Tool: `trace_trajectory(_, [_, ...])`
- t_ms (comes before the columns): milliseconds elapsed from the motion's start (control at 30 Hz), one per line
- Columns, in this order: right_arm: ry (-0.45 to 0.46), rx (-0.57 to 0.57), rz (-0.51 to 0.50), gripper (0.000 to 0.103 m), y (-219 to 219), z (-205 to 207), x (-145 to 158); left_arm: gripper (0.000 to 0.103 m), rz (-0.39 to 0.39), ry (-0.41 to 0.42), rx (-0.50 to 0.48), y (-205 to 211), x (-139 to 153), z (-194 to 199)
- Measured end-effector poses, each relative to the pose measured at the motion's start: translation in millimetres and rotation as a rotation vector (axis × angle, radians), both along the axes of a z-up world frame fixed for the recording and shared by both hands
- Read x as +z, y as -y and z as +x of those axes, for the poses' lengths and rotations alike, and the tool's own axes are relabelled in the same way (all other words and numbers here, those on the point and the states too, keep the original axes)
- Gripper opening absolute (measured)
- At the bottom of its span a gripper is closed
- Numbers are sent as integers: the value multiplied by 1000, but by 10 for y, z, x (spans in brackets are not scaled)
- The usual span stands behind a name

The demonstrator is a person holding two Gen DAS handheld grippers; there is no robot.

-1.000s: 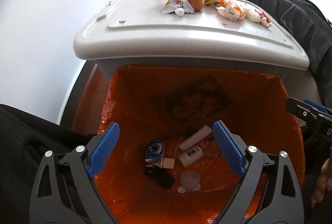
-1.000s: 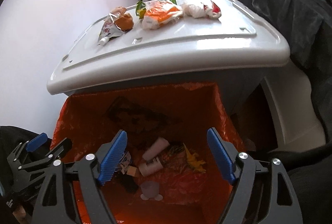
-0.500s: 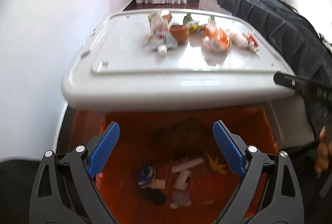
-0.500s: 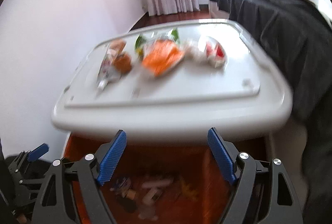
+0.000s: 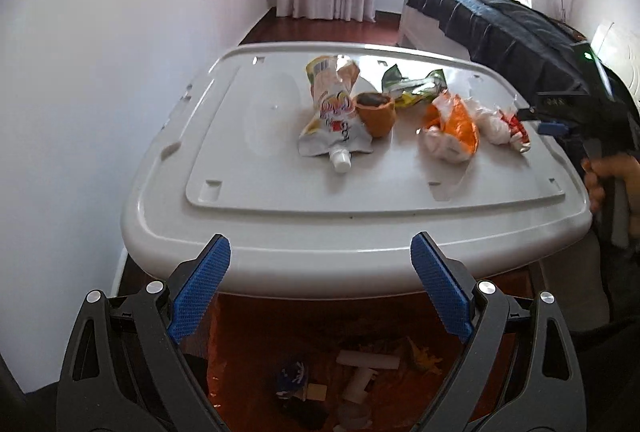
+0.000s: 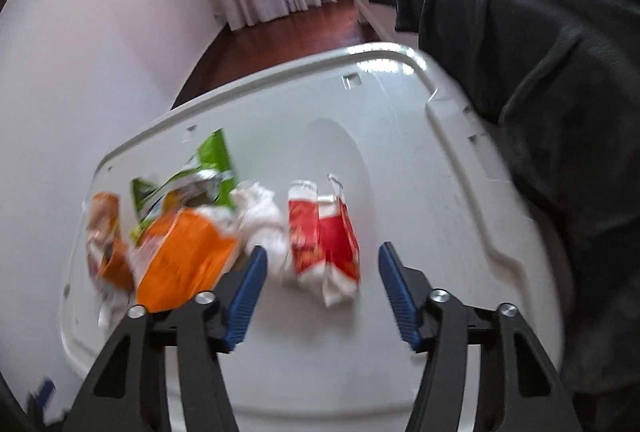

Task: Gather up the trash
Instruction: 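Grasp the red snack bag with the right gripper, then grasp the orange-white drink pouch with the left gripper while the right gripper holds the red bag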

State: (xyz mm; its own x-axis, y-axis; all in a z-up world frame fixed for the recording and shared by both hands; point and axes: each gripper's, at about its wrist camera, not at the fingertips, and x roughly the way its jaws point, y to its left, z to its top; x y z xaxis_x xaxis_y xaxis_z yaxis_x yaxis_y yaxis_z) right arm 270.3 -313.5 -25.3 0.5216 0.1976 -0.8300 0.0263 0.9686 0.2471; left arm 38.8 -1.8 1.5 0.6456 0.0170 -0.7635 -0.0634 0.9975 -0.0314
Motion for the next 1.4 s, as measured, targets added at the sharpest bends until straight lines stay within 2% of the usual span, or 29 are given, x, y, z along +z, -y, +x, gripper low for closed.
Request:
trace_trajectory(133, [-41,-22,37,50,5,248,-168,89,20,-15,-2,-5,-80,-7])
trace_trajectory(267, [-81,4,-92,35,-98,397,-306,89,2,-40,-8,-36,-150,-15])
trace_trajectory(367, [-56,36,-171,35,-211,420,-313,89,-28,-52,-8,-68,-184,-34])
trace_trajectory(467, [-29,89,-324,35,-428,397,-361,89,-18,-50,-10,-57,-201,-55])
trace_trajectory(567, [-23,83,-306,27,-409,382,-364,89,2,-54,-2,-50,-226,-57])
trace_trajectory(667, [5,98,-394,24,-492,259,-340,89,4,-56,21,-77,-256,-48])
trace_trajectory(733, [22,88,-333,24,-423,140,-249,89,8,-56,31,-91,-275,-35])
trace_trajectory(800, [56,68,-230,24,-308,4,-41,89,17,-48,37,-105,-282,-10])
trace_trajectory(900, [133,47,20,24,-159,-371,418,89,27,-37,34,-117,-220,71])
trace_trajectory(967, [180,59,169,24,-136,-721,650,89,0,-7,12,-122,-78,220])
trace_trajectory(1000, [197,77,203,25,-170,-883,715,89,-8,5,8,-118,-22,293])
trace_trajectory(1133, [264,145,182,25,-396,-1346,806,89,-33,69,4,-48,185,879])
trace_trajectory(1200, [261,183,146,25,-523,-1332,752,89,-35,79,5,-10,202,1169])
trace_trajectory(1300, [240,198,121,25,-586,-1254,686,89,-66,33,29,-14,95,1625])
trace_trajectory(1400, [220,197,146,25,-586,-1156,638,89,-103,-41,78,-70,-112,2029])
